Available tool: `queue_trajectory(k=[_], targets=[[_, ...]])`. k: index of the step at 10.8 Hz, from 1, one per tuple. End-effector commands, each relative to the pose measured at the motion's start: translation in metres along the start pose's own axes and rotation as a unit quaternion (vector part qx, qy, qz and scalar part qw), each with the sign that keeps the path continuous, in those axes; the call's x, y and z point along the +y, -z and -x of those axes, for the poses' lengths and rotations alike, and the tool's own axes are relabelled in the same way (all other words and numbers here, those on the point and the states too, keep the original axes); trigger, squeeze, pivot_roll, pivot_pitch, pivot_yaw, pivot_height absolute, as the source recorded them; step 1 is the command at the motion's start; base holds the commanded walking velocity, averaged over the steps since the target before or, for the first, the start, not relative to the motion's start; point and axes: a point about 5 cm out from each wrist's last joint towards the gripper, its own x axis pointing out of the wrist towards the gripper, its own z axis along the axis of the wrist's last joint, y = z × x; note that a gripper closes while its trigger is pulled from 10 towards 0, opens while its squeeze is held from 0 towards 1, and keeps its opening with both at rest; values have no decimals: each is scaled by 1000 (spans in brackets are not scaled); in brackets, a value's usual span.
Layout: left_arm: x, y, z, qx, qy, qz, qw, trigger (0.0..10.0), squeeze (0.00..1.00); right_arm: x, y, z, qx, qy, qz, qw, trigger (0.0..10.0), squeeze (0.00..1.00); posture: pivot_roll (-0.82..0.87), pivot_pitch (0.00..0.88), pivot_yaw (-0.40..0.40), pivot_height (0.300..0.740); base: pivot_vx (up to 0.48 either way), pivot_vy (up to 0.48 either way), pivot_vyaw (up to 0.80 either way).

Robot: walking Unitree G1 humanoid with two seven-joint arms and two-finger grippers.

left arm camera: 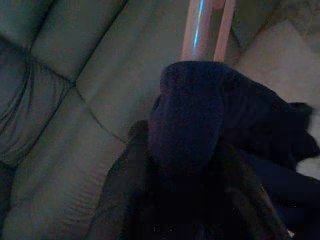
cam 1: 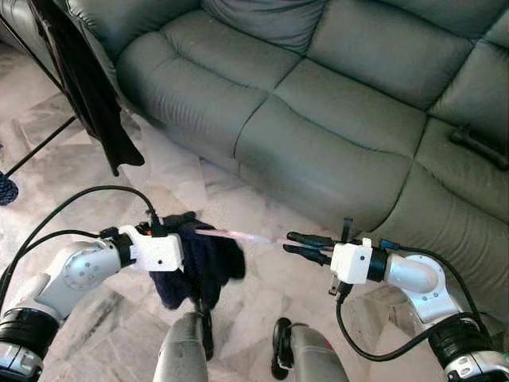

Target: Hang hanger

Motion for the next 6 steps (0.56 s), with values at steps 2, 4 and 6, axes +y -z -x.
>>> queue_trajectory(k=[2, 4, 6], targets=[[-5, -6, -2, -16, 18, 8, 1000, 0, 0, -3, -2, -2, -11, 17, 9, 1000, 10000, 0, 26, 245, -18, 740, 0, 0, 0], [-11, -6, -2, -14, 36, 22, 999, 0, 0, -4, -1, -4, -9, 19, 13, 1000, 10000, 0, 25, 242, -18, 740, 0, 0, 0], [-16, -3, -2, 0, 56, 42, 998, 0, 0, -6, 2, -2, 1, 3, -4, 1000, 10000, 1000, 23, 240, -20, 740, 0, 0, 0]])
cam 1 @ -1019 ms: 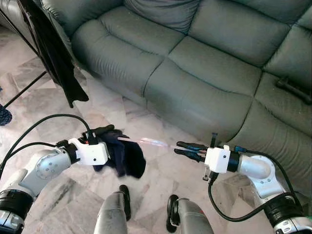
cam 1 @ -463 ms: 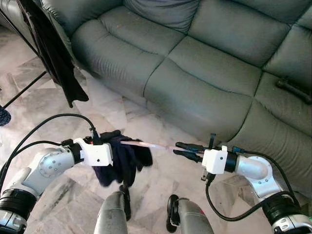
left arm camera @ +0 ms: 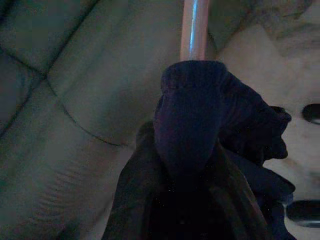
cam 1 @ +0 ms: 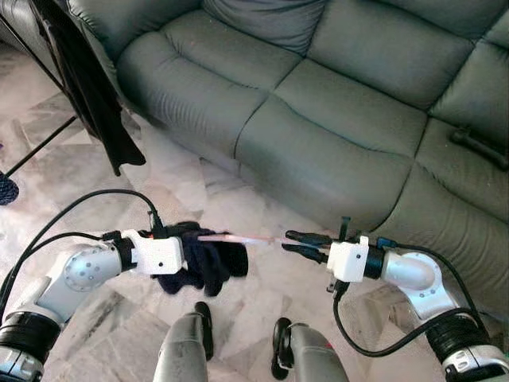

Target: Hang hanger

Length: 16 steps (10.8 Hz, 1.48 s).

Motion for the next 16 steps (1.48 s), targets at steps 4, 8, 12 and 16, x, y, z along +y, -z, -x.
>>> queue_trajectory(k=[4, 8, 12, 16], targets=[[-20, 23, 2, 58, -21, 105, 993, 0, 0, -54, -18, 13, 1, -59, -83, 995, 10000, 1000, 18, 231, -23, 740, 0, 0, 0], [-35, 44, 11, 107, -87, 202, 970, 0, 0, -140, -42, 44, -15, 219, 23, 975, 10000, 1000, 19, 230, -23, 740, 0, 0, 0], [-24, 30, -18, 75, -178, 378, 905, 0, 0, -137, -23, 89, 67, 464, 73, 880, 10000, 1000, 26, 237, -5, 740, 0, 0, 0], [39, -31, -32, -72, -156, 345, 923, 0, 0, -71, 28, 55, 108, 506, -126, 846, 10000, 1000, 39, 237, -2, 740, 0, 0, 0]])
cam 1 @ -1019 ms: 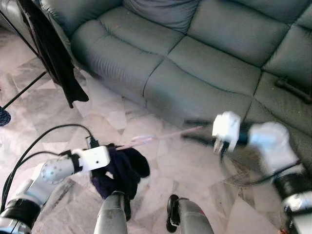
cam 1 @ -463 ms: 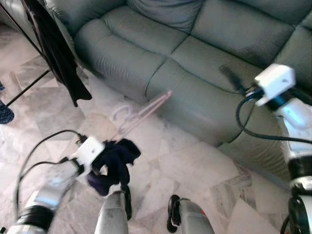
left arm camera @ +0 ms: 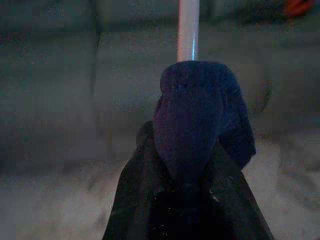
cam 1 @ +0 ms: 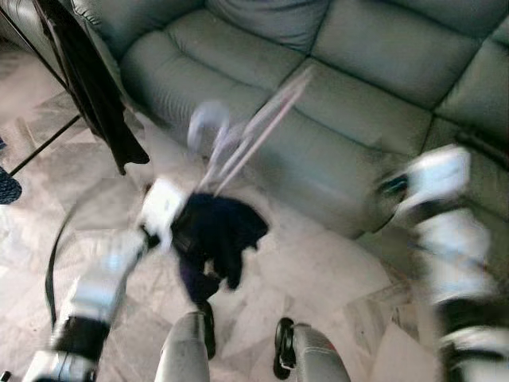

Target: Hang hanger

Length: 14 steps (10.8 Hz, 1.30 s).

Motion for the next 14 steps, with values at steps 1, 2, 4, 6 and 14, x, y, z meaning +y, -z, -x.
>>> queue_trajectory(k=[1, 2, 4, 6, 14], targets=[[-11, -16, -2, -28, 53, -11, 998, 0, 0, 8, 7, 2, 18, -20, -12, 1000, 10000, 1000, 41, 235, 0, 740, 0, 0, 0], [-25, -30, -5, -59, 109, -41, 992, 0, 0, 24, 5, -1, 12, -53, -33, 998, 10000, 1000, 44, 235, -1, 740, 0, 0, 0], [-39, -52, -16, -90, 133, -59, 985, 0, 0, 42, 4, -5, 21, -110, -54, 992, 10000, 737, 42, 231, -8, 740, 0, 0, 0], [-41, -67, -25, -119, 119, -52, 984, 0, 0, 53, 6, -2, 30, -159, -98, 982, 10000, 110, 44, 229, -16, 740, 0, 0, 0], [-42, -75, -26, -140, 114, -35, 983, 0, 0, 58, -3, 22, 5, -238, -120, 964, 10000, 0, 33, 243, -19, 740, 0, 0, 0]])
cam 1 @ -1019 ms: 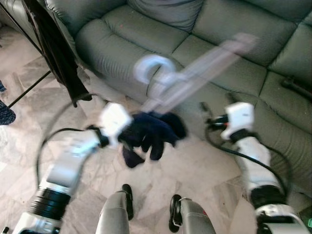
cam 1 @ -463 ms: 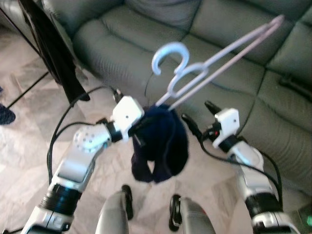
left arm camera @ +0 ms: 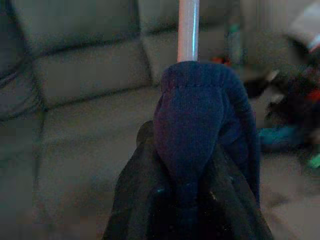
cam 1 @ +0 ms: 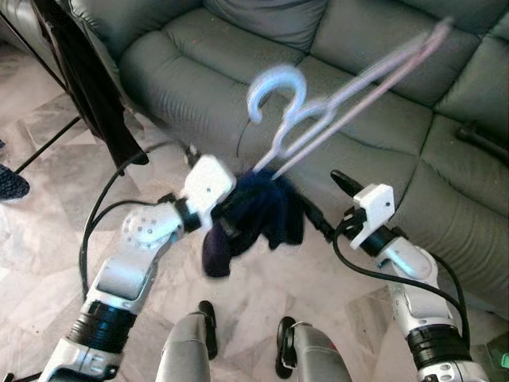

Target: Hang hanger

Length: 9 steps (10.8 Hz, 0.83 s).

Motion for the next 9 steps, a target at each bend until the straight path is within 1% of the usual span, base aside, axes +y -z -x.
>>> queue_trajectory(k=[1, 2, 3, 4, 5, 6, 8, 9], targets=[[-2, -19, -2, -39, 17, -5, 999, 0, 0, 0, 7, 5, 21, 1, 0, 1000, 10000, 0, 34, 243, -20, 740, 0, 0, 0], [-6, -24, -2, -49, 34, -2, 998, 0, 0, -2, 9, 7, 27, 8, 6, 1000, 10000, 0, 34, 245, -21, 740, 0, 0, 0], [-14, -35, -1, -66, 62, 10, 996, 0, 0, -7, 13, 11, 42, 25, 12, 999, 10000, 0, 32, 246, -20, 740, 0, 0, 0], [-11, -47, -5, -85, 52, 14, 995, 0, 0, -9, 21, 14, 69, 39, 18, 997, 10000, 0, 32, 246, -20, 740, 0, 0, 0], [-9, -51, -6, -93, 44, 15, 995, 0, 0, -9, 25, 16, 83, 44, 10, 996, 10000, 0, 32, 246, -20, 740, 0, 0, 0], [3, -61, -7, -111, 13, 16, 994, 0, 0, -6, 43, 24, 139, 49, -3, 989, 10000, 0, 31, 246, -21, 740, 0, 0, 0], [16, -67, -4, -118, -16, 17, 993, 0, 0, -5, 55, 31, 169, 72, -49, 982, 10000, 0, 31, 246, -21, 740, 0, 0, 0], [27, -68, 0, -117, -48, 14, 992, 0, 0, -11, 58, 35, 175, 103, -65, 977, 10000, 0, 34, 249, -24, 740, 0, 0, 0]])
